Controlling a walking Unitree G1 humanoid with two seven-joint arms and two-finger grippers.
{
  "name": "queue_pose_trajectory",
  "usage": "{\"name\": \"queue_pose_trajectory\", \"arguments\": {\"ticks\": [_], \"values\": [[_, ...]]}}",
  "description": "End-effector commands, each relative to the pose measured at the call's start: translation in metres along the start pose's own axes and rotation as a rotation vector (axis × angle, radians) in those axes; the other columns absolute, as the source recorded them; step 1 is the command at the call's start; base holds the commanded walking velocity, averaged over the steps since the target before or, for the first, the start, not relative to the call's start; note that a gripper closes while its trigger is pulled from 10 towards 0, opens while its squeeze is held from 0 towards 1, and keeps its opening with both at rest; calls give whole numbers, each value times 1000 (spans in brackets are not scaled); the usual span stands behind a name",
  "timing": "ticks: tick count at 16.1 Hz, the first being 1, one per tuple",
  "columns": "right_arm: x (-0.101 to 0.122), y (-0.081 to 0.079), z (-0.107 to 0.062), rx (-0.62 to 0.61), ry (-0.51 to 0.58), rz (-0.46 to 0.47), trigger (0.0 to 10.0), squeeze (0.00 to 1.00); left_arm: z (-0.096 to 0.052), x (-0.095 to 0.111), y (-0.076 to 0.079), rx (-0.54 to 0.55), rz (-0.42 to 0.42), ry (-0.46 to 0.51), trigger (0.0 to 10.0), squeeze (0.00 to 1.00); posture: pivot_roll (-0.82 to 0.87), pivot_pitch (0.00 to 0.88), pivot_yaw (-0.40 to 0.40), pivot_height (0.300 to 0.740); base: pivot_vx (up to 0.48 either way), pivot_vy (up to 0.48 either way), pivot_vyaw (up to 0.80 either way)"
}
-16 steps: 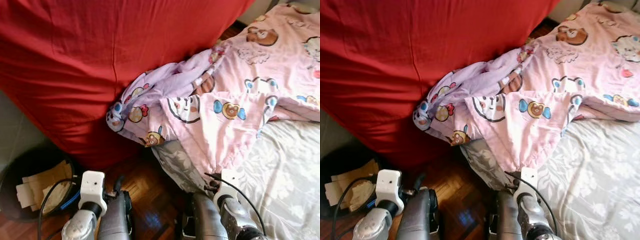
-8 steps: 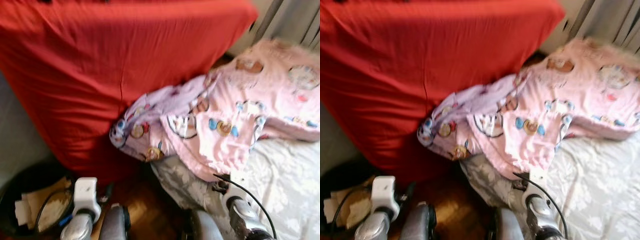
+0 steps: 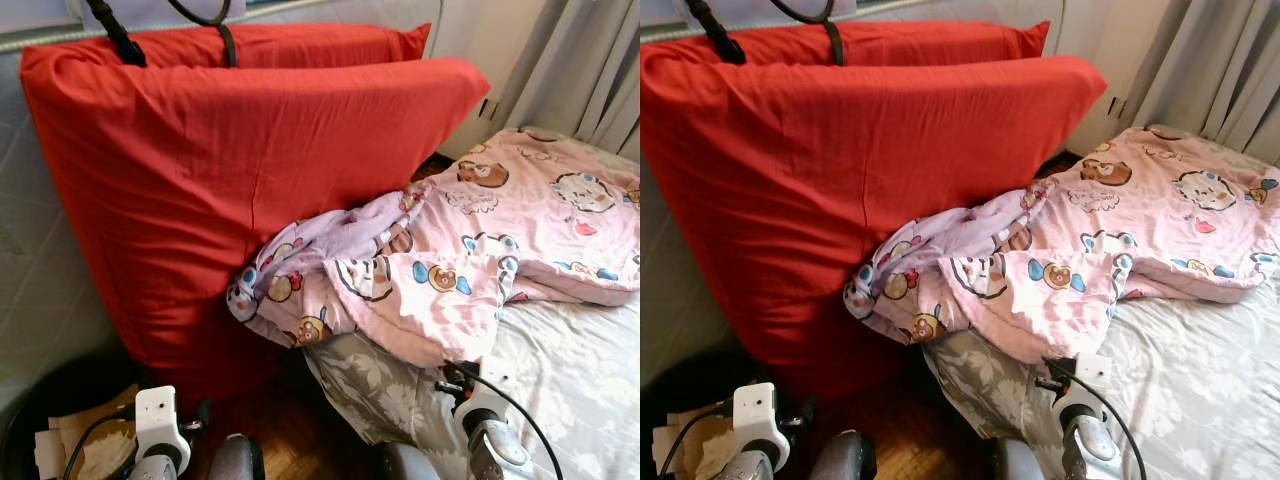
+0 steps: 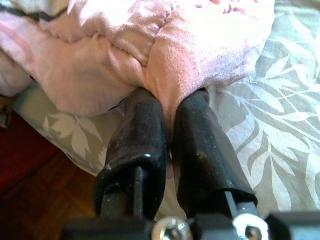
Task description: Clean up the room
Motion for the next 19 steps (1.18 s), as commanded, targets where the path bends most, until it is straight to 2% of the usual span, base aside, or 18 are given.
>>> {"name": "queue_pose_trajectory", "arguments": {"ticks": [1, 2, 6, 13, 19], "values": [[13, 3, 1, -5, 62, 14, 10000, 0, 3, 4, 3, -11, 0, 17, 10000, 0, 42, 0, -56, 606, 0, 0, 0], [15, 4, 0, -2, 79, 15, 10000, 0, 5, 5, 4, -14, 3, 23, 10000, 0, 43, 0, -53, 606, 0, 0, 0], [21, 3, 2, -19, 96, 12, 10000, 0, 8, 7, 3, -23, 20, 28, 10000, 0, 44, 0, -41, 651, 0, 0, 0], [15, 3, 1, -22, 84, 16, 10000, 0, 4, -12, 0, -15, 32, -39, 10000, 0, 41, 0, -34, 736, 0, 0, 0], [14, 9, -2, -34, 92, 14, 10000, 0, -7, -41, 2, -27, 37, -147, 10000, 0, 34, 0, -34, 740, 0, 0, 0]]}}
Point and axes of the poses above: a point about 5 cm out from each wrist's last joint towards the gripper, its own z axis pointing out of the wrist towards the gripper, its own x axis along the axis of the wrist's last joint, y = z × x, the point moved 3 cm from there along z, pointing out of the wrist towards the gripper, and after that the axes turned 12 degrees about z, right-handed, at the moved point
